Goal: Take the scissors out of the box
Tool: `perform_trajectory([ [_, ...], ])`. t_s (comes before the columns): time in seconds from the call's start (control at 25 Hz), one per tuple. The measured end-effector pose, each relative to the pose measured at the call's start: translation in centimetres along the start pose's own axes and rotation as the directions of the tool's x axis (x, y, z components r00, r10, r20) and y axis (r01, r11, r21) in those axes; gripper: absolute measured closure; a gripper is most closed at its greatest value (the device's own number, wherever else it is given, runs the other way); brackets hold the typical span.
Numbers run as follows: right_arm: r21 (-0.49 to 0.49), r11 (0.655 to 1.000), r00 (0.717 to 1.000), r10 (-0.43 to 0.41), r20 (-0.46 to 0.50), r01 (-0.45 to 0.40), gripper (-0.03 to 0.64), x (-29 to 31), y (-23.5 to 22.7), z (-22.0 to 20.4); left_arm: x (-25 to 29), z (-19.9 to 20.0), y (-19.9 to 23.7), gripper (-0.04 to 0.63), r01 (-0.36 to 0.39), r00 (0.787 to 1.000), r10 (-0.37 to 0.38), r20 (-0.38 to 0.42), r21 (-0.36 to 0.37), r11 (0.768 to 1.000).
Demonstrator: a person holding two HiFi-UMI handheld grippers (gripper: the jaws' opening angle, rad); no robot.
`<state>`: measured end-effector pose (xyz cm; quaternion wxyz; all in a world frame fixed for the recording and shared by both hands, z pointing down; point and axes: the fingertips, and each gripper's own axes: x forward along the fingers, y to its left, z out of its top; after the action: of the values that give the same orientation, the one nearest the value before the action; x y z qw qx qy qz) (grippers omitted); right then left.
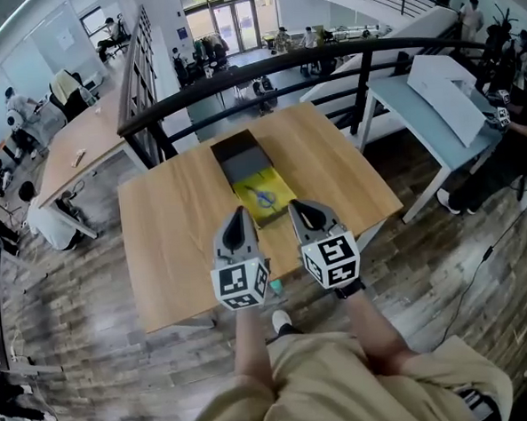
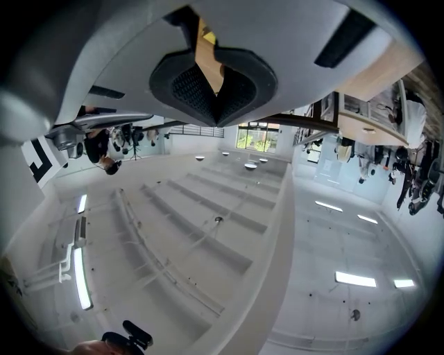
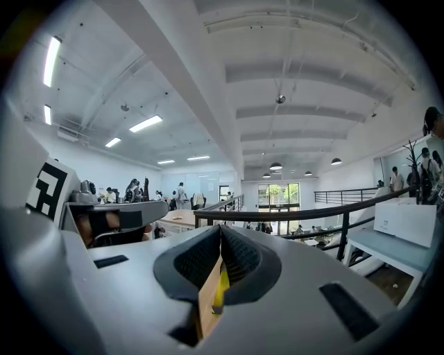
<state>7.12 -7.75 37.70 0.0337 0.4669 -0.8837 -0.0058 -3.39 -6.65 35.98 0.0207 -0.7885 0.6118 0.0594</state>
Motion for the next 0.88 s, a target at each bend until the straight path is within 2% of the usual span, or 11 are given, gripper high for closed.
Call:
perform_trajectory([
  [0.4, -0.012, 1.0, 1.0, 0.012, -0.025, -0.012, 0.603, 11.9, 2.7, 0.1, 4.9, -1.0, 9.8, 0.592, 0.001, 1.0, -0.001, -0.012, -0.005, 1.0],
  [0.64, -0.02, 0.999, 0.996, 0.025, -0.088, -0.027, 0.603, 15.1, 3.7, -2.5, 6.5, -3.8, 12.6, 0.592, 0.013, 0.999, -0.014, -0.052, -0.028, 1.0],
  [0.88, -0.003, 1.0, 0.989, 0.02, -0.149, -0.021, 0.603, 18.4, 1.3, -4.7, 9.6, -5.6, 14.0, 0.593, 0.013, 0.997, -0.016, -0.076, -0.038, 0.999],
])
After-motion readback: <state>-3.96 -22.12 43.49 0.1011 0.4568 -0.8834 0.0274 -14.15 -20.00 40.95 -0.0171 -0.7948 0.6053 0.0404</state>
